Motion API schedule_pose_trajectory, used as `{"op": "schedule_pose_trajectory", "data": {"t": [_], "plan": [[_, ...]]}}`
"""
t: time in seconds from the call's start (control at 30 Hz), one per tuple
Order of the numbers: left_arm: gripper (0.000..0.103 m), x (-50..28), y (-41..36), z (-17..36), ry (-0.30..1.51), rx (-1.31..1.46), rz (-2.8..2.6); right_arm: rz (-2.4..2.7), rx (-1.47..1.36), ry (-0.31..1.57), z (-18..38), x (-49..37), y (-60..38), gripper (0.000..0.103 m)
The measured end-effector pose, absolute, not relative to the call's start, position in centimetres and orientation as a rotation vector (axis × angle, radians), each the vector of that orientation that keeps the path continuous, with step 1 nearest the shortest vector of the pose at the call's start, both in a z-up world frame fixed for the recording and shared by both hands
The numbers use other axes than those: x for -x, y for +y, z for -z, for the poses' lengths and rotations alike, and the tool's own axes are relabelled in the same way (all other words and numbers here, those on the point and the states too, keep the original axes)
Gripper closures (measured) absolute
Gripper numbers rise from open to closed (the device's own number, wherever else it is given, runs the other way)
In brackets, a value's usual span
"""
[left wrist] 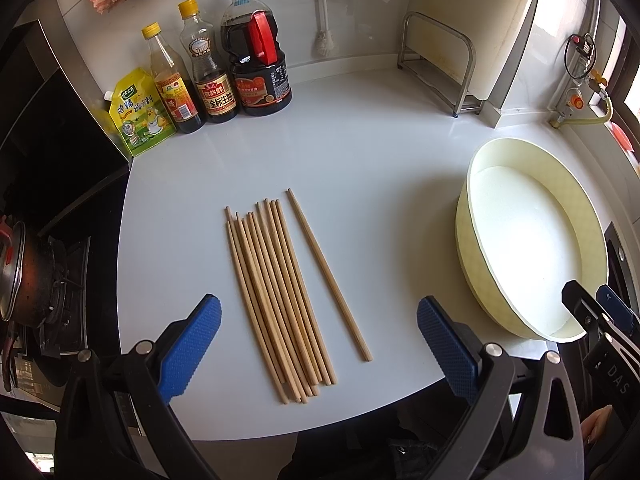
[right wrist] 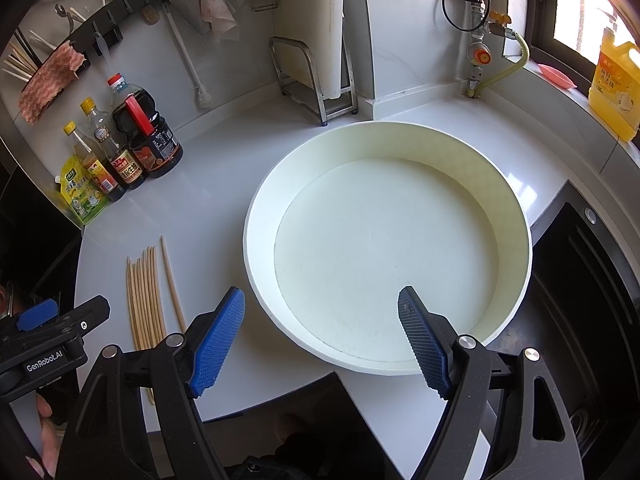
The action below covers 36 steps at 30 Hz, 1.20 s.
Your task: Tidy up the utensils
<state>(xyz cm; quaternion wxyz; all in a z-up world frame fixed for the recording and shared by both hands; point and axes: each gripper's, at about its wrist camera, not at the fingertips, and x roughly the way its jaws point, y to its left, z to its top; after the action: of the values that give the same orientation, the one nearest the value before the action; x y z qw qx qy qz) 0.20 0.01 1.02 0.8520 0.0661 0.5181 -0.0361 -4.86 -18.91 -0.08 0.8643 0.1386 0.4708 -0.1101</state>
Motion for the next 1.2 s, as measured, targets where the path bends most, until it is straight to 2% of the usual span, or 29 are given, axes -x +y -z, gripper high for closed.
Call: {"op": "schedule_pose_trajectory", "data": {"t": [0.93, 1.2], "plan": [[0.006, -0.2, 0.5, -0.9, 1.105, -0.110, 0.091, 0.225, -0.287, 0.989, 0.1, 4.8, -18.7, 0.027], [0.006, -0.9, 4.6, 0.5, 1.126, -0.041, -0.004, 0.118, -0.266, 0.984, 0.5, 3.8, -17.0, 0.027]]}}
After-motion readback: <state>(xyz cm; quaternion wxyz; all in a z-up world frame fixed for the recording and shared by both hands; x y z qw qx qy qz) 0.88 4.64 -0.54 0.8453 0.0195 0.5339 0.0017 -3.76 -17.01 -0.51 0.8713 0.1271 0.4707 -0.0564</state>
